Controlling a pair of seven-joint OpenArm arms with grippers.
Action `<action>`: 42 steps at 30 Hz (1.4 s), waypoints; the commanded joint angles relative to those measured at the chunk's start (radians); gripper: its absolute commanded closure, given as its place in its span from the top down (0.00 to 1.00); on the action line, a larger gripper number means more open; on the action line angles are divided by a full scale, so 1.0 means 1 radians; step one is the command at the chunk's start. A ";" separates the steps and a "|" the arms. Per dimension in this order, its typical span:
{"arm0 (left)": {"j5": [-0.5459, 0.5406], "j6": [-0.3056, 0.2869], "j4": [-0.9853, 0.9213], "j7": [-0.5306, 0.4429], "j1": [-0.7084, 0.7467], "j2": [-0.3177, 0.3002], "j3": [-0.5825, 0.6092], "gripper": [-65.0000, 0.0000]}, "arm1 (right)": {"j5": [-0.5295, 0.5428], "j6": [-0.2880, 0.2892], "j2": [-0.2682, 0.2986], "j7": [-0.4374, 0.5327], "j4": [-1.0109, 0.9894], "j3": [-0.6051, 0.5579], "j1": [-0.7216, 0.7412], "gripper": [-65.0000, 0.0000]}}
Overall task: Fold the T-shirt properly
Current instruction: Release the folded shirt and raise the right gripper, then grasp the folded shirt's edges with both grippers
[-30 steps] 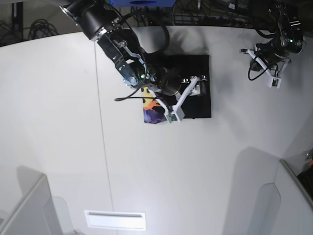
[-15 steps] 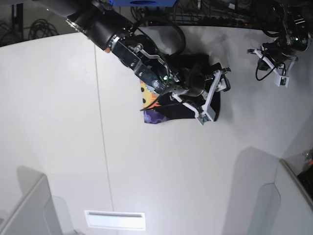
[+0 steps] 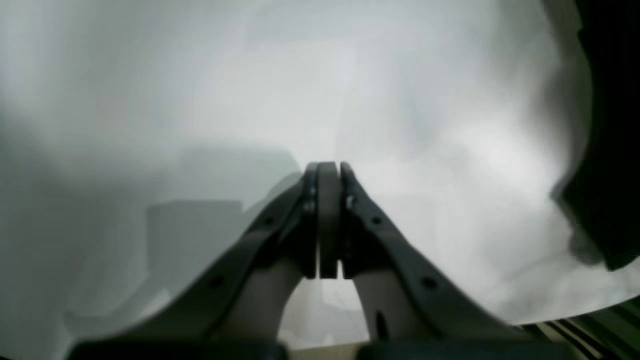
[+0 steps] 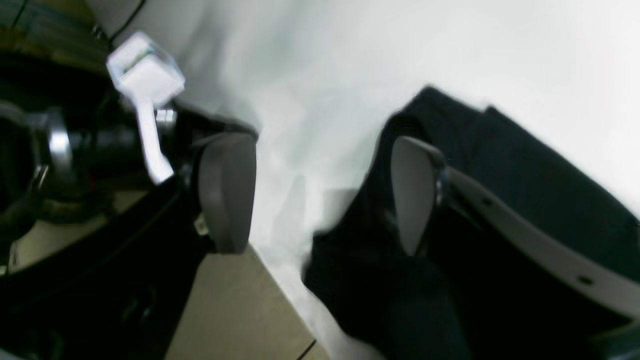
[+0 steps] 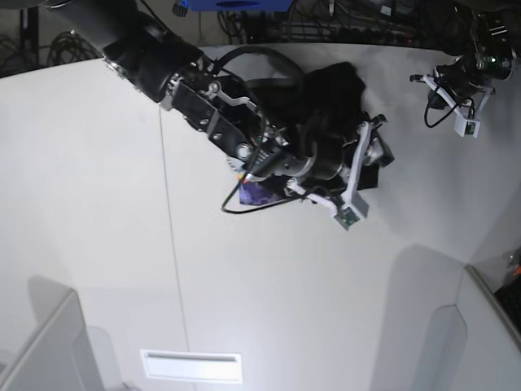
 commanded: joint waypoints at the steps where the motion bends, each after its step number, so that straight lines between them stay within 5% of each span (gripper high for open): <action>1: -0.016 -0.007 0.013 -0.016 0.014 -0.014 -0.009 0.00 | -0.007 0.000 0.017 0.004 0.040 0.037 0.006 0.48; 3: -0.016 -0.028 0.022 -0.016 0.025 -0.014 -0.009 0.00 | -0.007 0.000 0.086 -0.002 0.082 0.097 -0.035 0.22; 5: -0.016 -0.125 0.019 -0.016 0.046 -0.016 -0.013 0.00 | -0.007 0.000 0.149 0.009 0.109 0.152 -0.084 0.00; 8: -0.008 -0.297 -0.017 -0.016 0.087 -0.020 -0.155 0.00 | -0.007 0.000 0.244 0.061 0.127 0.258 -0.193 0.00; 13: -0.006 -0.297 -0.118 -0.017 0.130 -0.048 -0.365 0.00 | -0.007 0.002 0.354 0.248 0.153 0.372 -0.376 0.00; 19: -0.014 -0.297 -0.095 -0.013 0.137 -0.049 -0.403 0.00 | -0.007 0.002 0.401 0.423 0.152 0.383 -0.491 0.00; 29: -0.010 -0.297 -0.001 0.152 -0.068 0.144 -0.342 0.73 | -0.007 0.002 0.396 0.429 0.150 0.384 -0.559 0.00; 33: -0.010 -0.297 -0.006 0.155 -0.120 0.182 -0.222 0.83 | -0.007 0.002 0.399 0.429 0.150 0.384 -0.574 0.00; 42: -0.016 -0.297 -0.009 0.161 -0.239 0.334 -0.158 0.82 | -0.007 0.002 0.402 0.429 0.148 0.381 -0.586 0.00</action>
